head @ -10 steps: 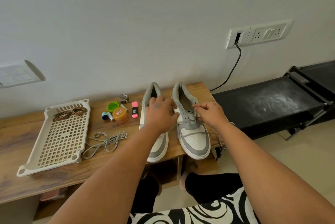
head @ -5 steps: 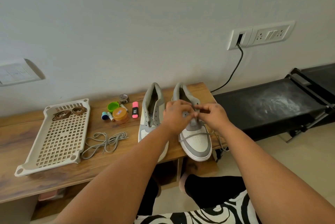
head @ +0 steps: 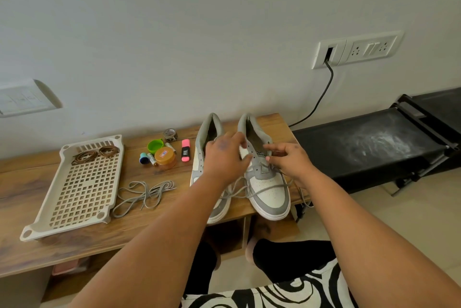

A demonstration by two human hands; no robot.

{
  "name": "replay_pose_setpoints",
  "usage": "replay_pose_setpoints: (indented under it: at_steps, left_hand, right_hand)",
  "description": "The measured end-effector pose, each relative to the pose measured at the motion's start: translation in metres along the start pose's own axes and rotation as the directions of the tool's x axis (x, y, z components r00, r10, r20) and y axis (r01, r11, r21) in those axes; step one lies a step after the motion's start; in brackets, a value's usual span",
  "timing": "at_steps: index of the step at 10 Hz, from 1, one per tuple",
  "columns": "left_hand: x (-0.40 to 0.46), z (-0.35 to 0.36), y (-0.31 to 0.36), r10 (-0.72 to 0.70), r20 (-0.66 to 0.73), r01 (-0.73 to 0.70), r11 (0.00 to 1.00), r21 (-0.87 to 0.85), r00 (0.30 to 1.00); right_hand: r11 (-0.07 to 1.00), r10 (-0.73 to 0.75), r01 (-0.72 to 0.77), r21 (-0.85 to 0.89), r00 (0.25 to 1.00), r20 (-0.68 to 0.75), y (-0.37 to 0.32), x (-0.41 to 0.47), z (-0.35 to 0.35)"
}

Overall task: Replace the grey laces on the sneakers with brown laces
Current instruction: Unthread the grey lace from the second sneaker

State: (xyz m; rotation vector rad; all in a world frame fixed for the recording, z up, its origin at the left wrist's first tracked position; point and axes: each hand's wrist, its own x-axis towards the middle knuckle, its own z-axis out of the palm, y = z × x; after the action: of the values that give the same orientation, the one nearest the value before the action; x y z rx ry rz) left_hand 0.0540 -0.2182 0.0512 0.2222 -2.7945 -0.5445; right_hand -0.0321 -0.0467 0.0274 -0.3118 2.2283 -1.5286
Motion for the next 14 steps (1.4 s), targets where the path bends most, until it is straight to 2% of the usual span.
replay_pose_setpoints:
  at_steps: [1,2,3,4,5,6,7,8,9,10,11,12,13,14]
  left_hand:
    - [0.002,0.012,0.017,0.111,0.056,-0.114,0.991,0.064,0.992]
    - [-0.003,0.03,0.023,0.133,0.225,-0.179,0.963,0.199,0.965]
    - [-0.005,0.038,0.023,0.13,0.266,-0.203,0.942,0.269,0.955]
    - [-0.001,0.037,0.022,0.125,0.226,-0.196,0.924,0.329,0.966]
    - [0.001,0.04,0.016,0.08,0.212,-0.126,0.968,0.215,0.974]
    - [0.006,0.043,0.012,0.04,0.206,-0.028,0.998,-0.061,0.978]
    - [0.008,0.045,0.013,-0.015,0.222,0.096,0.927,-0.362,0.975]
    - [0.005,0.038,0.016,-0.216,0.381,0.436,0.501,-0.747,0.899]
    - [0.009,0.019,0.015,-0.23,0.499,0.481,-0.132,-0.867,0.835]
    - [0.018,-0.01,0.013,-0.198,0.523,0.343,-0.557,-0.756,0.829]
    - [0.016,-0.023,0.009,-0.331,0.416,0.451,0.036,-0.892,0.847]
    - [0.003,-0.004,-0.007,-0.2,0.176,0.2,0.98,0.013,0.964]
    - [-0.005,0.011,0.001,-0.034,0.11,0.015,0.986,0.163,0.993]
    - [-0.001,0.024,0.015,0.095,0.147,-0.122,0.975,0.185,0.985]
  right_hand:
    - [0.999,-0.005,0.003,0.034,0.999,0.046,0.001,-0.002,-0.002]
    - [0.999,-0.04,0.041,-0.027,0.998,0.043,0.002,-0.002,-0.002]
    - [0.992,-0.068,0.069,-0.102,0.998,0.019,0.002,-0.002,-0.002]
    - [0.988,-0.081,0.083,-0.133,0.997,0.018,0.002,-0.002,-0.004]
    - [0.984,-0.096,0.096,-0.15,0.995,0.006,0.004,0.001,-0.003]
    - [0.988,-0.077,0.075,-0.137,0.997,-0.007,0.007,0.005,-0.003]
    - [0.993,-0.058,0.058,-0.107,0.998,0.0,0.01,0.007,-0.004]
    - [0.996,-0.04,0.04,-0.079,0.999,0.004,0.01,0.007,-0.005]
    - [0.995,-0.032,0.029,-0.099,0.999,-0.024,0.008,0.008,-0.004]
    - [0.996,-0.022,0.019,-0.087,0.999,-0.031,0.007,0.008,-0.003]
    - [0.996,-0.013,0.011,-0.088,1.0,-0.024,0.007,0.007,-0.004]
    - [0.993,-0.019,0.017,-0.116,1.0,-0.013,0.003,0.004,-0.003]
    - [0.99,-0.022,0.022,-0.136,1.0,-0.003,0.0,0.002,-0.003]
    - [0.989,-0.024,0.024,-0.144,1.0,0.002,-0.002,-0.001,-0.003]
